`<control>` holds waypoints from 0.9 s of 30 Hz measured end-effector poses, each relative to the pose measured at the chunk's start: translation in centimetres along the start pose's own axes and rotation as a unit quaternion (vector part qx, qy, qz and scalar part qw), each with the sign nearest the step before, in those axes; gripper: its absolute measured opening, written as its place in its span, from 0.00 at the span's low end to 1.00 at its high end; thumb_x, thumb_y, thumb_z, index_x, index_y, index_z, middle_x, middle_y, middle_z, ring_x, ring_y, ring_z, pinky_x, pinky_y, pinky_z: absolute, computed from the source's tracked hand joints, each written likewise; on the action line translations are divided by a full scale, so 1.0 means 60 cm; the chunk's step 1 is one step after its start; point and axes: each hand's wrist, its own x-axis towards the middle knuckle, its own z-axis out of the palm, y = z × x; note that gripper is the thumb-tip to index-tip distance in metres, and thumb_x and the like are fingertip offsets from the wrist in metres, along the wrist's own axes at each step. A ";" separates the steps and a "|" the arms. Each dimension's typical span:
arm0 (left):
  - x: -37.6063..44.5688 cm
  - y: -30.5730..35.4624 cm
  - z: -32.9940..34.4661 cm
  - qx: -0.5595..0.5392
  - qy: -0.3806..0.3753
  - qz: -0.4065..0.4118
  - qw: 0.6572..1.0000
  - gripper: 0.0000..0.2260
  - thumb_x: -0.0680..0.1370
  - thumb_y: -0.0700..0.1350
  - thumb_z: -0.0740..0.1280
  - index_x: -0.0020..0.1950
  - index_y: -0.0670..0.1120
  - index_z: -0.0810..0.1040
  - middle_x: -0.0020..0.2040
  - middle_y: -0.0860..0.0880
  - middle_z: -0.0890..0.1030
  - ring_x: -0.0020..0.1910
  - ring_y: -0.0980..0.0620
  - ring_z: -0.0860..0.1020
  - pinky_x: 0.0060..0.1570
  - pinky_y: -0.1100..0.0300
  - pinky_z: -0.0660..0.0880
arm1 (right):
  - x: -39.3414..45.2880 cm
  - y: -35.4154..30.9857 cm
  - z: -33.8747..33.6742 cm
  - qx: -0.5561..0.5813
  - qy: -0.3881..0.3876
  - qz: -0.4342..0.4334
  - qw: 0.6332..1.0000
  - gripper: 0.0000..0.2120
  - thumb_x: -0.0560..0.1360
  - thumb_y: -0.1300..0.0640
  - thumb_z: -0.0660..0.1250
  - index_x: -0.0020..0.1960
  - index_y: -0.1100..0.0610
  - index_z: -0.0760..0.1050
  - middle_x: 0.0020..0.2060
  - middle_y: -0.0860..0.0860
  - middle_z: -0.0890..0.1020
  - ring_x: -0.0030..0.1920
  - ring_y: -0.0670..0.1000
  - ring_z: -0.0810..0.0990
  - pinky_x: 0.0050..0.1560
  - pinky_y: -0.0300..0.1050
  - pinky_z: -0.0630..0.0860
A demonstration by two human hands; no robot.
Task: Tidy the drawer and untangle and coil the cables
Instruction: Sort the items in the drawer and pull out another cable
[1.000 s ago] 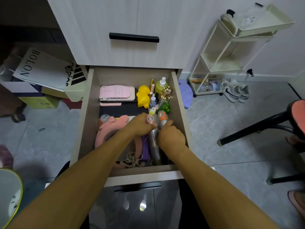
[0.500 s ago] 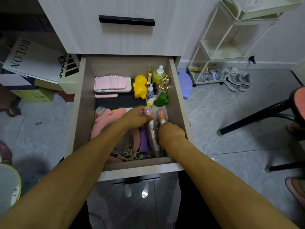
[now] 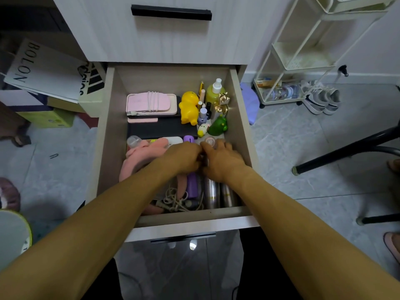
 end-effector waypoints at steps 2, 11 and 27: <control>0.002 0.002 0.008 0.052 0.030 0.003 0.998 0.13 0.76 0.50 0.66 0.58 0.47 0.77 0.54 0.39 0.77 0.49 0.38 0.77 0.41 0.55 0.67 | 0.002 -0.006 0.006 0.006 0.003 0.013 1.000 0.31 0.75 0.48 0.66 0.73 0.49 0.57 0.71 0.62 0.59 0.72 0.63 0.57 0.65 0.58 0.65; 0.007 -0.009 0.025 0.225 -0.025 0.078 0.971 0.28 0.80 0.58 0.57 0.78 0.52 0.58 0.80 0.47 0.53 0.78 0.38 0.47 0.74 0.39 0.41 | -0.005 -0.006 0.025 0.161 0.036 0.034 0.986 0.32 0.73 0.53 0.67 0.73 0.45 0.59 0.73 0.58 0.55 0.72 0.64 0.55 0.69 0.60 0.64; 0.027 0.005 0.020 0.154 -0.029 0.032 0.987 0.15 0.79 0.52 0.63 0.63 0.51 0.79 0.70 0.48 0.70 0.77 0.41 0.51 0.74 0.36 0.44 | -0.019 0.005 0.022 0.171 0.049 0.038 0.983 0.36 0.74 0.52 0.68 0.76 0.43 0.53 0.77 0.56 0.50 0.72 0.63 0.57 0.66 0.58 0.67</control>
